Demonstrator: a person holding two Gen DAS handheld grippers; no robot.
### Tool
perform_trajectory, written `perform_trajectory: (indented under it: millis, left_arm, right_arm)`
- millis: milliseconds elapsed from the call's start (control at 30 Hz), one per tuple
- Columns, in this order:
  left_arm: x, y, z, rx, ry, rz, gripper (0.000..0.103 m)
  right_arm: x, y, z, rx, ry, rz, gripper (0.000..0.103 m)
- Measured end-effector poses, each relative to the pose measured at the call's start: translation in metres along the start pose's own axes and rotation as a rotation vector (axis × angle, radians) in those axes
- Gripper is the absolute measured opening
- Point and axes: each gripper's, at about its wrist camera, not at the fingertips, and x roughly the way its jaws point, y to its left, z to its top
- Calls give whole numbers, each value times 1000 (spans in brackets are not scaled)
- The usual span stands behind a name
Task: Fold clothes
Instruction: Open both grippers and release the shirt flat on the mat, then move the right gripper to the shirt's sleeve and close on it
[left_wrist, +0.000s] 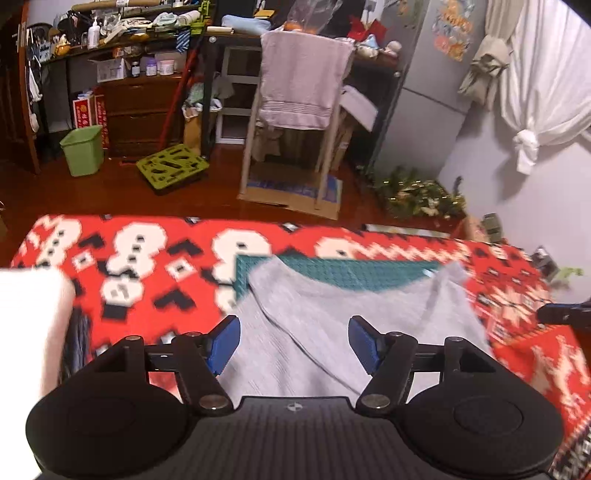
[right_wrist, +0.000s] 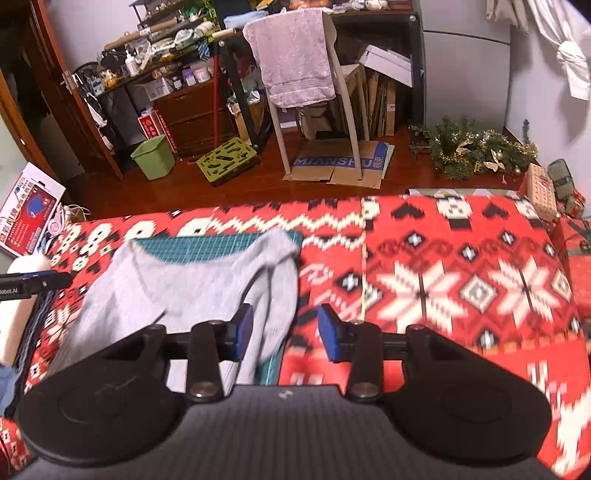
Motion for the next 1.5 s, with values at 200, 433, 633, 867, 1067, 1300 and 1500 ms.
perform_trajectory:
  millis: [200, 433, 633, 867, 1067, 1300, 1500]
  left_arm:
    - [-38, -22, -52, 17, -15, -41, 65]
    - [-74, -49, -115, 55, -42, -61, 65]
    - [-96, -72, -145, 56, -75, -83, 65]
    - [-100, -91, -154, 88, -113, -59, 65]
    - [-81, -89, -159, 71, -122, -76, 65]
    - [-60, -79, -166, 59, -65, -67, 63]
    - [-52, -72, -166, 64, -47, -61, 61]
  right_arm:
    - [-49, 23, -63, -16, -47, 11, 42]
    - [-89, 47, -132, -26, -84, 18, 42]
    - [-110, 54, -169, 20, -114, 36, 42]
    - [-113, 61, -173, 25, -148, 48, 42]
    - [-93, 63, -177, 49, -200, -1, 42]
    - [-62, 33, -161, 116, -176, -77, 31]
    - [-37, -1, -142, 224, -164, -103, 20]
